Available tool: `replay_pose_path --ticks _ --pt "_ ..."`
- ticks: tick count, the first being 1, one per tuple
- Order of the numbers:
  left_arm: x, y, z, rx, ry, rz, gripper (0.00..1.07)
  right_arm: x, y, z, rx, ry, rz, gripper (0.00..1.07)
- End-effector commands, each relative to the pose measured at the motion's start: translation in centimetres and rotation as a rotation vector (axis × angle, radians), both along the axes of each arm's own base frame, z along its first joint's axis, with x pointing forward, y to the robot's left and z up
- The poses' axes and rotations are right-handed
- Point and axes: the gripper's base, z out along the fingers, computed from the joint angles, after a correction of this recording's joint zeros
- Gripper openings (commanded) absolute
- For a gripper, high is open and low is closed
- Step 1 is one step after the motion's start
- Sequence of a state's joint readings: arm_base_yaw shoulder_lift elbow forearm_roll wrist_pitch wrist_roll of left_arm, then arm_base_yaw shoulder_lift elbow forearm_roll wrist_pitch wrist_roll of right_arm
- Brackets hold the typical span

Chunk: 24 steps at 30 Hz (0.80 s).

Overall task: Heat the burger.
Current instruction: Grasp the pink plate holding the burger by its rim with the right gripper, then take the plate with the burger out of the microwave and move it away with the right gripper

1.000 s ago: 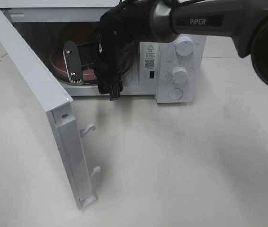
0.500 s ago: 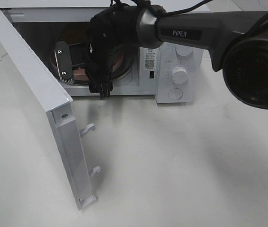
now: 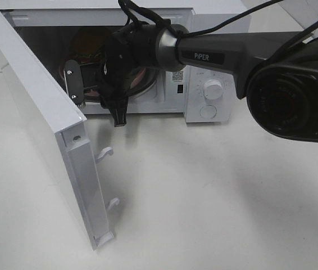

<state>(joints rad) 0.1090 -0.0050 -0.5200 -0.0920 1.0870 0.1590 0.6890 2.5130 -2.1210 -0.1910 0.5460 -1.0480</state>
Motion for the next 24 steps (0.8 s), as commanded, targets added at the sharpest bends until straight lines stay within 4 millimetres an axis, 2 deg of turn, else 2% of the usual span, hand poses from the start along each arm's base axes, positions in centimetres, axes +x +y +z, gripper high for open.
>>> replay_pose_path --ticks 1,5,19,21,24 --pt "-0.2 0.0 0.0 0.005 -0.028 0.01 0.98 0.1 0.7 0.0 0.072 -0.02 0.0 0.06" --pt "-0.2 0.0 0.0 0.005 -0.028 0.01 0.98 0.1 0.9 0.1 0.099 -0.025 -0.004 0.0" --pt "-0.2 0.0 0.0 0.005 -0.028 0.01 0.98 0.0 0.7 0.5 0.071 -0.013 0.005 0.0" --pt "-0.2 0.0 0.0 0.005 -0.028 0.01 0.98 -0.3 0.4 2.1 0.047 -0.021 0.03 0.0" --pt "-0.2 0.0 0.0 0.005 -0.028 0.01 0.98 -0.4 0.3 2.9 0.039 -0.027 0.039 0.0"
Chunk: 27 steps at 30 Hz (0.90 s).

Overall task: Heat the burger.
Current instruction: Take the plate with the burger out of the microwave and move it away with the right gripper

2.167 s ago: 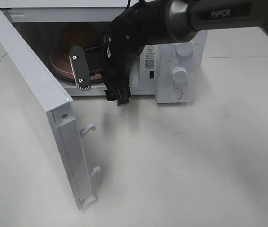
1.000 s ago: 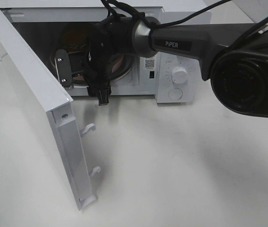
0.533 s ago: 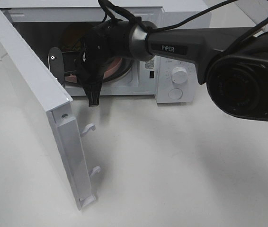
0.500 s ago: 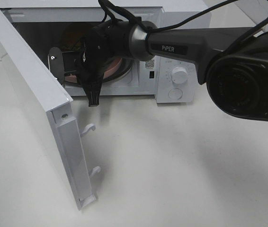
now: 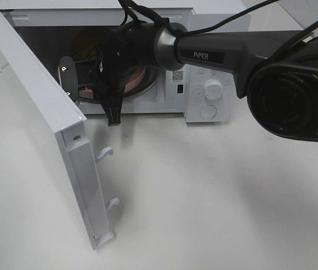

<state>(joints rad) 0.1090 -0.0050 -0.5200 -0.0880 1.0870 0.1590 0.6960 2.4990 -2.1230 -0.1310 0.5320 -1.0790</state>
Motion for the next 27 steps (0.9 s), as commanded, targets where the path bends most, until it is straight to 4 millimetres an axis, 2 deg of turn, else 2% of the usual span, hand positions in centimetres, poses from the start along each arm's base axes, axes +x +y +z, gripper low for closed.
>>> replay_pose_path --ticks 1,19,20,26,27 --pt "-0.2 0.0 0.0 0.001 -0.029 0.007 0.98 -0.1 -0.4 2.3 -0.01 -0.036 0.027 0.0" --pt "-0.2 0.0 0.0 0.001 -0.029 0.007 0.98 -3.3 -3.8 5.7 -0.014 -0.13 0.198 0.0" --pt "-0.2 0.0 0.0 0.001 -0.029 0.007 0.98 -3.4 -4.5 5.8 -0.017 -0.131 0.201 0.0" --pt "-0.2 0.0 0.0 0.001 -0.029 0.007 0.98 -4.5 -5.8 6.4 0.0 -0.168 0.233 0.0" --pt "-0.2 0.0 0.0 0.001 -0.029 0.007 0.98 -4.8 -7.0 6.5 -0.007 -0.183 0.245 0.0"
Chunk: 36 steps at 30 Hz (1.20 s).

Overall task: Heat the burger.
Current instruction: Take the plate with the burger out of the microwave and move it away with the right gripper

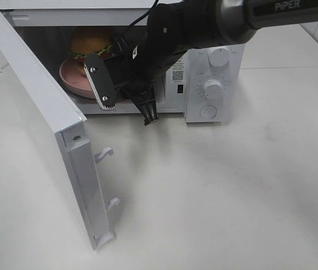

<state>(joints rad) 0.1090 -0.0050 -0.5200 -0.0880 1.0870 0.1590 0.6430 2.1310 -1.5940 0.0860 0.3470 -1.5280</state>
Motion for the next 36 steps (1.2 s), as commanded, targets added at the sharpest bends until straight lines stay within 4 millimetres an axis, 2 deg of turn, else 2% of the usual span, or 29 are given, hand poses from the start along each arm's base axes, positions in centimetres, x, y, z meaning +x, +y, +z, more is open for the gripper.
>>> replay_pose_path --ticks 1,4,6,10,12,18,20,23,25,28,33,36 --pt "-0.2 0.0 0.0 0.001 -0.029 0.007 0.98 -0.2 -1.3 2.1 0.047 -0.116 0.036 0.0" --pt "-0.2 0.0 0.0 0.001 -0.029 0.007 0.98 -0.6 -2.0 2.1 0.041 -0.109 0.04 0.0" --pt "-0.2 0.0 0.0 0.001 -0.029 0.007 0.98 -1.3 -3.2 1.7 0.012 -0.095 0.051 0.0" --pt "-0.2 0.0 0.0 0.001 -0.029 0.007 0.98 -2.4 -3.9 1.5 0.003 -0.089 0.055 0.0" --pt "-0.2 0.0 0.0 0.001 -0.029 0.007 0.98 -3.6 -4.7 1.8 0.03 -0.067 0.029 0.0" --pt "-0.2 0.0 0.0 0.001 -0.029 0.007 0.98 -4.8 -5.4 2.1 0.046 -0.045 0.015 0.0" --pt "-0.2 0.0 0.0 0.001 -0.029 0.007 0.98 -6.1 -6.2 2.6 0.057 -0.04 0.009 0.0" --pt "-0.2 0.0 0.0 0.001 -0.029 0.007 0.98 -6.4 -6.4 2.7 0.067 -0.042 0.001 0.0" --pt "-0.2 0.0 0.0 0.001 -0.029 0.007 0.98 -7.7 -7.3 2.9 0.068 -0.039 -0.006 0.0" --pt "-0.2 0.0 0.0 0.001 -0.029 0.007 0.98 -8.1 -7.5 3.0 0.066 -0.037 -0.006 0.0" --pt "-0.2 0.0 0.0 0.001 -0.029 0.007 0.98 -10.5 -9.2 3.2 0.058 -0.026 -0.005 0.0" --pt "-0.2 0.0 0.0 0.001 -0.029 0.007 0.98 -10.8 -9.4 3.3 0.056 -0.027 -0.004 0.0"
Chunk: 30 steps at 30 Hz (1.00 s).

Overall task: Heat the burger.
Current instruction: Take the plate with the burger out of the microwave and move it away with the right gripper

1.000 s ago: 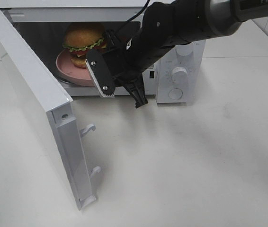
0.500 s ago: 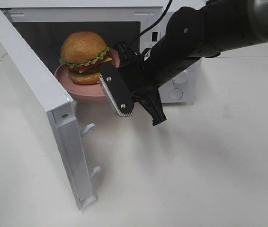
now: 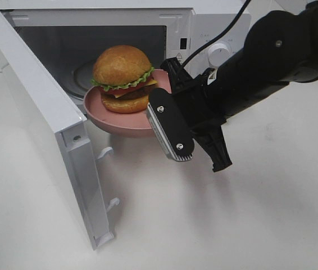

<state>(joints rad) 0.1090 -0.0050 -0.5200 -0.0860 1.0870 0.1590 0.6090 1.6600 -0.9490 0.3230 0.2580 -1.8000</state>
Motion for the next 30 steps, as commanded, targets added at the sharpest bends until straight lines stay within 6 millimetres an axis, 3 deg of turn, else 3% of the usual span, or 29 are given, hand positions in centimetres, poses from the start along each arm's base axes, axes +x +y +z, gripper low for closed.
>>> replay_pose_path --ticks 1,17,30 --pt "-0.2 0.0 0.0 0.0 -0.029 0.006 0.98 -0.3 -0.8 1.9 0.071 -0.103 -0.05 0.0" --pt "-0.2 0.0 0.0 0.0 -0.029 0.006 0.98 -6.7 -5.2 3.7 0.116 -0.128 -0.078 0.0" --pt "-0.2 0.0 0.0 0.0 -0.029 0.006 0.98 -10.4 -8.7 5.9 0.096 -0.196 -0.146 0.0"
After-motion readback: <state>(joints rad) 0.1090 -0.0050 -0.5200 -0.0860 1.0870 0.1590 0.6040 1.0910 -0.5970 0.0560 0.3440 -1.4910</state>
